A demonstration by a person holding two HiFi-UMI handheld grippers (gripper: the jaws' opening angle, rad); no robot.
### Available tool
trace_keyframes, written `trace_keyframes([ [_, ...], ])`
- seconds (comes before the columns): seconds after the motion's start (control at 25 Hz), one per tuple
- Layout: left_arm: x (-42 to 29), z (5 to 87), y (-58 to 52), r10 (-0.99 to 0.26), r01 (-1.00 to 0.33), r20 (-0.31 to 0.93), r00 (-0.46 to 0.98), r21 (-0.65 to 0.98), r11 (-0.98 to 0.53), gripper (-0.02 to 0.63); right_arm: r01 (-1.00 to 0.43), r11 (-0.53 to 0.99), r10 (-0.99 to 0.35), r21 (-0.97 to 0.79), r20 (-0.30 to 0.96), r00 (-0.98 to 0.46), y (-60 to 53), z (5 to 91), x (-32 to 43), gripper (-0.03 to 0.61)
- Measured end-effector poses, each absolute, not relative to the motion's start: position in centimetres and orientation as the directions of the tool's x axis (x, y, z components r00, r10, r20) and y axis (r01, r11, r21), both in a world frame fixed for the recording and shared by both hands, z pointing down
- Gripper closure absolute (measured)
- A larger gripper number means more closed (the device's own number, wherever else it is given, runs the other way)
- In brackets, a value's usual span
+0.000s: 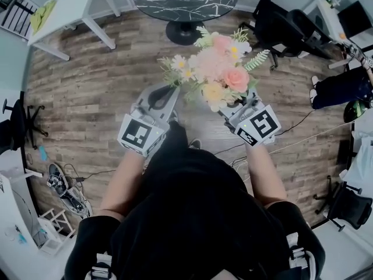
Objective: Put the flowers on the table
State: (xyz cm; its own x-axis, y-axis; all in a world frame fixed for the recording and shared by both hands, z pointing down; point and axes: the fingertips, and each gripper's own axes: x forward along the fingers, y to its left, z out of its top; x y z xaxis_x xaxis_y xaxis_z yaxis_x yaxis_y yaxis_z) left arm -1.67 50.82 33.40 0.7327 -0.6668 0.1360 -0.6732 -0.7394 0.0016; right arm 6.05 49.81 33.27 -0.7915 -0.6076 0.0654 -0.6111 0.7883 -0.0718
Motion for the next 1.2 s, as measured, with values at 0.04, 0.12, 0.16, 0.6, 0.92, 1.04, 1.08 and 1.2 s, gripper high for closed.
trace_keyframes([
  [0.04, -1.8, 33.5, 50.1, -0.663, -0.669, 0.132, 0.737, -0.001, -0.743, 0.600, -0.614, 0.786, -0.611, -0.073, 0.066, -0.789, 49.2, 33.3, 5.9, 0.239],
  [0.12, -2.0, 33.6, 48.6, -0.655, -0.661, 0.126, 0.745, 0.000, -0.751, 0.600, -0.621, 0.779, -0.618, -0.081, 0.068, -0.783, 47.9, 33.5, 5.5, 0.239],
  [0.16, -2.2, 33.6, 47.9, -0.651, -0.656, 0.125, 0.749, 0.002, -0.755, 0.600, -0.624, 0.777, -0.620, -0.084, 0.069, -0.781, 47.3, 33.5, 5.3, 0.239],
  [0.6, -4.4, 33.8, 38.8, -0.616, -0.622, 0.135, 0.776, -0.003, -0.783, 0.600, -0.662, 0.745, -0.658, -0.083, 0.074, -0.750, 39.0, 33.5, 3.0, 0.239],
  [0.92, -6.2, 33.0, 34.5, -0.573, -0.575, 0.108, 0.813, -0.010, -0.818, 0.600, -0.689, 0.720, -0.684, -0.081, 0.080, -0.725, 34.6, 33.5, 0.8, 0.239],
  [1.04, -7.1, 33.2, 33.6, -0.550, -0.555, 0.105, 0.828, 0.019, -0.832, 0.600, -0.706, 0.703, -0.702, -0.079, 0.080, -0.708, 33.3, 33.4, -0.2, 0.239],
  [1.08, -7.3, 33.2, 33.3, -0.542, -0.548, 0.104, 0.834, 0.030, -0.836, 0.600, -0.713, 0.697, -0.708, -0.079, 0.079, -0.701, 32.9, 33.3, -0.4, 0.239],
  [1.2, -7.7, 33.1, 32.6, -0.525, -0.530, 0.093, 0.846, 0.032, -0.848, 0.600, -0.726, 0.683, -0.722, -0.080, 0.073, -0.688, 31.9, 33.1, -0.9, 0.239],
])
